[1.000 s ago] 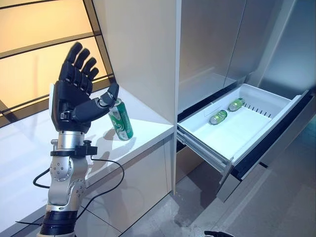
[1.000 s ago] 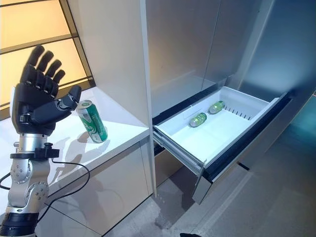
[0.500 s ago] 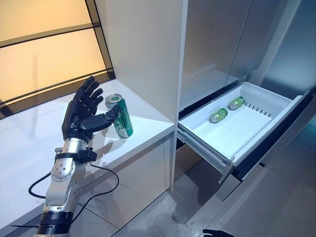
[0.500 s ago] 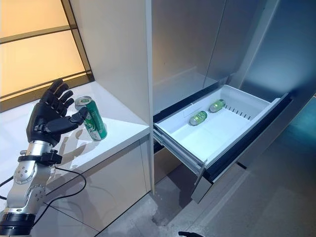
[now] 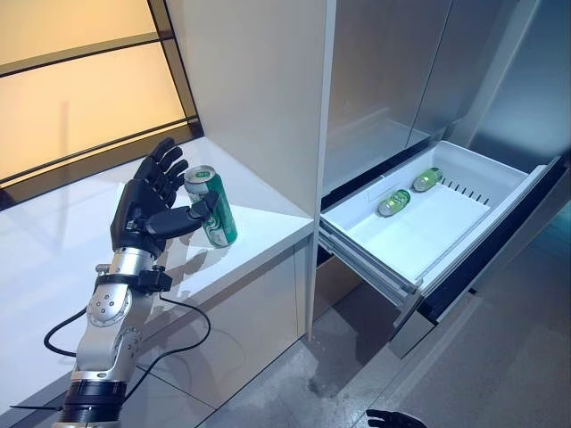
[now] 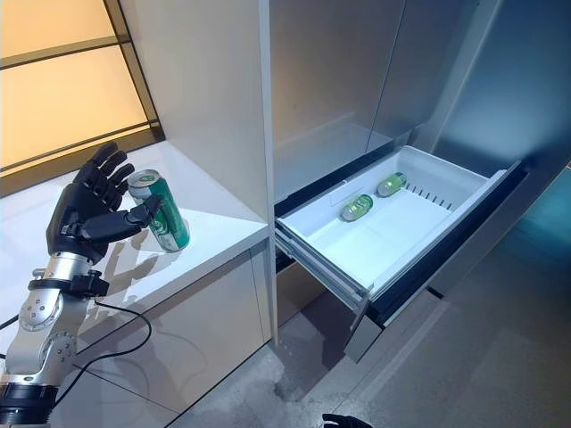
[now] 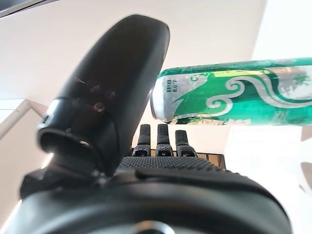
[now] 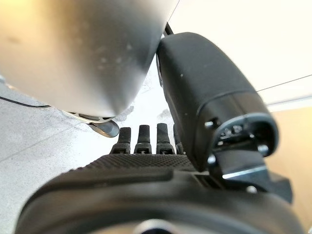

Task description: Put drinks into fridge and close the fridge

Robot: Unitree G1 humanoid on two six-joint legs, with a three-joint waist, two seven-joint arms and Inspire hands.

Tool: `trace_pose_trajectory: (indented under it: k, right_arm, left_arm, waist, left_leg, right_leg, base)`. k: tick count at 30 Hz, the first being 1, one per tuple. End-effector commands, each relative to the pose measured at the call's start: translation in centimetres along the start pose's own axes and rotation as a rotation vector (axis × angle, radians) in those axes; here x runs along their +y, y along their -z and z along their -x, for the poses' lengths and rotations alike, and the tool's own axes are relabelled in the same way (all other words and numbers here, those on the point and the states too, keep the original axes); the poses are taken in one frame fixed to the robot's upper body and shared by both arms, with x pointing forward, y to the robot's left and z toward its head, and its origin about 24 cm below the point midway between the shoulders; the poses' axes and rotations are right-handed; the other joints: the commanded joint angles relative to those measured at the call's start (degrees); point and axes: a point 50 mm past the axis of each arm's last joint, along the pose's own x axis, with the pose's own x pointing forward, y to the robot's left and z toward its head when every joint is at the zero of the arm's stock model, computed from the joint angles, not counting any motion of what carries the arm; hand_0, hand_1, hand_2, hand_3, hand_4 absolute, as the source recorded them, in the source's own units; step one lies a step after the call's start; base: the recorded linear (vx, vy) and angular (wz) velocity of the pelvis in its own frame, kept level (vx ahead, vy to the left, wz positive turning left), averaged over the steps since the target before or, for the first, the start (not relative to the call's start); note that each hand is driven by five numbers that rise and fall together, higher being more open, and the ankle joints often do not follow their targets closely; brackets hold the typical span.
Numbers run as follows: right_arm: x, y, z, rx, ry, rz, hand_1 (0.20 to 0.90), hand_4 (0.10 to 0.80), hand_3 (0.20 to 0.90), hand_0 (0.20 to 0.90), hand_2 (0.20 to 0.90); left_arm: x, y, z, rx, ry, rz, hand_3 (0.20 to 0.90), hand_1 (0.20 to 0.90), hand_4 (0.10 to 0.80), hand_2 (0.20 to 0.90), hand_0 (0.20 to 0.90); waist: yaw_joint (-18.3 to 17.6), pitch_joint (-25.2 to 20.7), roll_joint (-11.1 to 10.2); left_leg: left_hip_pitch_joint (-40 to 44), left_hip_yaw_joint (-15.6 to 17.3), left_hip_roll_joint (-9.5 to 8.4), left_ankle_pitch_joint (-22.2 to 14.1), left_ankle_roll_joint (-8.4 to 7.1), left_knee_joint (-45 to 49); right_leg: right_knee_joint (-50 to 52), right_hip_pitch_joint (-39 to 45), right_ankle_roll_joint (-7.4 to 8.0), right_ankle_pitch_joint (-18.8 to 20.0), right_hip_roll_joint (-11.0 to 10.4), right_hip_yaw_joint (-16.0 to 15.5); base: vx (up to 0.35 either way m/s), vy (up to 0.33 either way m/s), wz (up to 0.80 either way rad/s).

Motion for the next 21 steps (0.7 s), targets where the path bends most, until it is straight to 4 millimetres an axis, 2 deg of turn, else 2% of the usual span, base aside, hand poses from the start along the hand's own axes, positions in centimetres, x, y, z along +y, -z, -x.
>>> trace_pose_trajectory:
  k: [1, 21]
  right_arm:
    - [-0.8, 1.2, 0.5, 0.067, -0.021, 0.050, 0.900, 0.800, 0.900, 0.900, 0.900]
    - [-0.8, 1.7, 0.6, 0.078, -0.009, 0.029, 0.900, 0.800, 0.900, 0.900, 0.900]
  left_arm:
    - [0.8, -5.6, -2.7, -0.235, 0.005, -0.075, 0.900, 0.900, 0.800, 0.900, 0.900]
    - [1.6, -5.4, -4.0, -0.185, -0.054, -0.100, 0.900, 0.900, 0.800, 0.900, 0.900]
  waist:
    - [-2.2, -1.2, 0.4]
    - [-4.3, -1.4, 0.5]
  left_leg:
    - [0.1, 2.6, -2.96, -4.7, 1.24, 0.5]
    - [0.8, 4.2, -3.59, -5.7, 2.26, 0.7]
  right_leg:
    - [6.7, -2.0, 1.42, -7.7, 1.3, 2.5]
    - [6.9, -2.7, 2.40, -7.3, 0.8, 5.1]
  base:
    - [0.000, 0.000, 0.00]
    - [0.015, 0.016, -0.06]
